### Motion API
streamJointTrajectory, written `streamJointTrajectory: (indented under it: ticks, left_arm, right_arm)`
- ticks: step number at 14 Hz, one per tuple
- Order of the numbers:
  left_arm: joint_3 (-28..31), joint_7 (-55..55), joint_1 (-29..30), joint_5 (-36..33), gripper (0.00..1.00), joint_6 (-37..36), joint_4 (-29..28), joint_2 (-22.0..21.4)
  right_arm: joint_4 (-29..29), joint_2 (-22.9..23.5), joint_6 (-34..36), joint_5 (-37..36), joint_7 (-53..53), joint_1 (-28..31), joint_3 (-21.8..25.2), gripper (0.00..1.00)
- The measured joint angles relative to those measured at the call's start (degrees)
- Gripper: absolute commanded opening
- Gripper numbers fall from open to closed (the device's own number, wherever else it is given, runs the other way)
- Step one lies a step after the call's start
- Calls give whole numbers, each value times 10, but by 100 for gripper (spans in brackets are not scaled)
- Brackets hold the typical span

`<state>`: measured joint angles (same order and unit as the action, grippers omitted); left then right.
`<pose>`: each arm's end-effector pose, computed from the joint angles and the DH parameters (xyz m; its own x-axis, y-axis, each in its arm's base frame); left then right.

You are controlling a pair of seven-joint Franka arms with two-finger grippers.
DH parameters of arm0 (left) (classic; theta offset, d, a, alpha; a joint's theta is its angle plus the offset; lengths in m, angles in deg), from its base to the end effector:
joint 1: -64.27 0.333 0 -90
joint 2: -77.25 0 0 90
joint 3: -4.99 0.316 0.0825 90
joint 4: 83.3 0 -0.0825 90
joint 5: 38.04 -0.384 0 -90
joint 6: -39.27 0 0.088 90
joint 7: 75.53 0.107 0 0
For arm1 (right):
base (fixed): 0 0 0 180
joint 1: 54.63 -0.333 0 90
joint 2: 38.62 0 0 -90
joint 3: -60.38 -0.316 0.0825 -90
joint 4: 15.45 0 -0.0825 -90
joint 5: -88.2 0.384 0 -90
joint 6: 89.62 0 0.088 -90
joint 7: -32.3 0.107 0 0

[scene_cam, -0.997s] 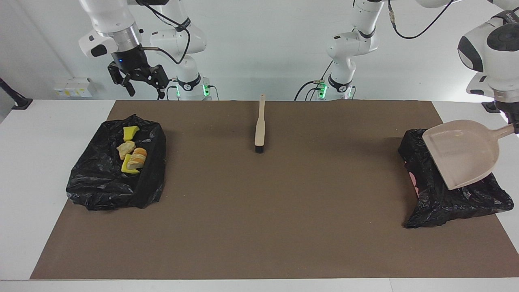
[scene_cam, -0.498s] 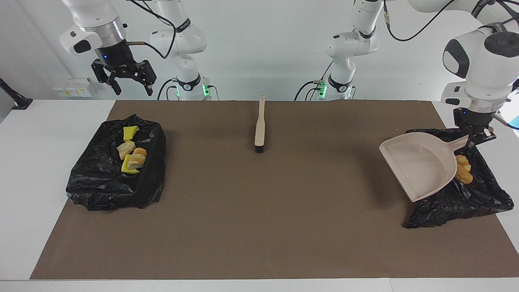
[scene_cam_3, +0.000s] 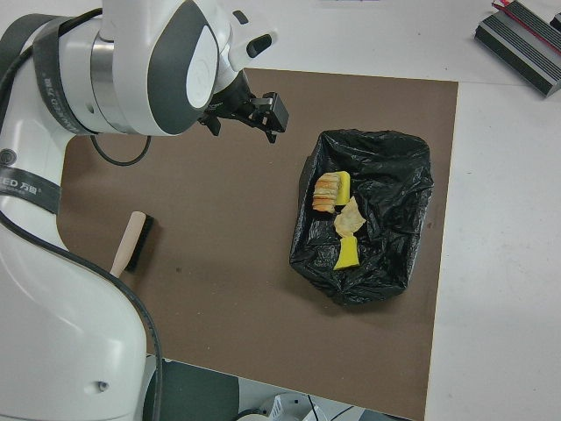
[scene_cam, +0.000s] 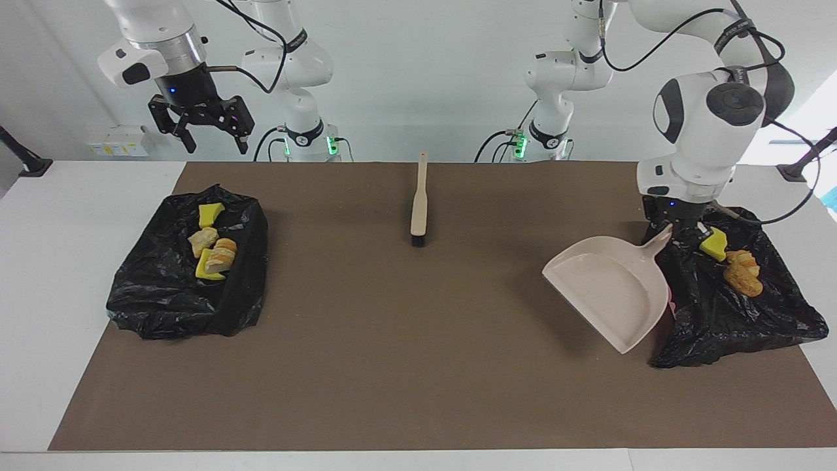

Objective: Sweep and dump trash in bin
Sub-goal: 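Carry the empty dustpan back to the mat center with the left gripper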

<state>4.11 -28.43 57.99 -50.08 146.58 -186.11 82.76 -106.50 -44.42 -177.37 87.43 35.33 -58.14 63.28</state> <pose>0.5870 -0.0575 0.4903 0.5317 -0.8316 -0.1602 -0.8468 -0.5190 -0.1164 0.5186 0.0025 0.6666 0.9981 -0.0427 0.0439 -0.0430 -0.9991 0.0060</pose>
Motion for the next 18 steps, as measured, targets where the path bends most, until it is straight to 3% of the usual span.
streamJointTrajectory:
  ticks: [5,8,18]
  left_arm:
    - [-2,-285,-133,29,0,14,-3,35]
    - [-2,-416,-198,87,0,45,3,63]
    - [1,-719,-322,122,0,48,164,211]
  right_arm:
    - [0,0,6,0,-1,-1,2,100]
    - [0,0,20,-4,-2,0,7,100]
    - [0,-2,42,-7,-45,1,11,100]
